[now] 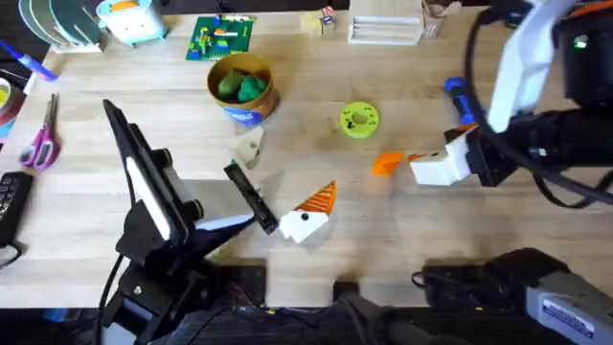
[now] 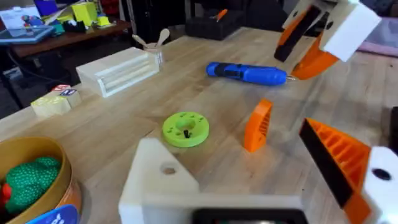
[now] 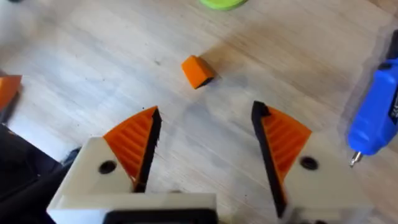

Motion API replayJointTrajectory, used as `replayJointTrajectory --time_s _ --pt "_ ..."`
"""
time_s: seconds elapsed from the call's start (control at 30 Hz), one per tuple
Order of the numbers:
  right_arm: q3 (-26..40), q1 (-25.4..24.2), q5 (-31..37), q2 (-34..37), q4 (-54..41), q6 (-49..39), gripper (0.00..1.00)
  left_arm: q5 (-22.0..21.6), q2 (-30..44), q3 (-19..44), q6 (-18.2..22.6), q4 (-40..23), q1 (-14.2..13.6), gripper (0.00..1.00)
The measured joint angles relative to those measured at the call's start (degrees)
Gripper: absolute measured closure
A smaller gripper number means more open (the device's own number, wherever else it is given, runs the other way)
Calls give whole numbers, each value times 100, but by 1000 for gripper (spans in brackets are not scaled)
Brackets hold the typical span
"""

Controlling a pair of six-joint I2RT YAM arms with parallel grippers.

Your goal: Pick up the gripper from the table and insert it into the empty holder that is missing its gripper. Then pick up a screw, insert it into the mounting hole, and use the screwdriver to tighten it. Finally, clean up the table by picking up the vegetable and placing it into the bucket.

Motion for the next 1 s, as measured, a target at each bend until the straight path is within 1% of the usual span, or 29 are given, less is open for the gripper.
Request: replayJointTrajectory --time_s 0.1,0.2,0.3,0.4,0.53,0.63,0.67,0.7,0.73,0.83,0.87,0.97,1.0 --pt "222 611 373 622 -8 -219 119 5 0 0 1 -1 0 8" --pt "237 999 605 1154 90 -537 119 22 0 0 1 -1 0 8" --pt "237 1258 754 1616 177 -1044 119 40 -2 0 1 -1 0 8" --pt "237 1426 988 2012 404 -1408 119 44 -2 0 1 -1 0 9" --pt "237 1450 1251 2361 705 -1635 123 59 -2 0 -1 -1 0 8" --pt "237 1450 1338 2523 894 -1707 147 61 0 0 1 -1 0 8" --pt "237 1450 1354 2571 922 -1725 173 61 0 0 1 1 0 8" --pt "237 1450 1361 2617 925 -1753 229 61 0 0 0 -1 0 8" --pt "237 1450 1364 2659 915 -1766 308 62 -1 0 1 -1 0 8" --pt "237 1450 1402 2738 917 -1801 588 63 0 0 1 -1 0 8" --pt "237 1450 1404 2740 915 -1814 651 63 0 0 1 -1 0 8" --pt "246 1450 1441 2729 923 -1808 945 63 0 0 -1 -1 0 8" --pt "251 1450 1441 2720 923 -1811 980 63 0 0 1 -1 0 8"
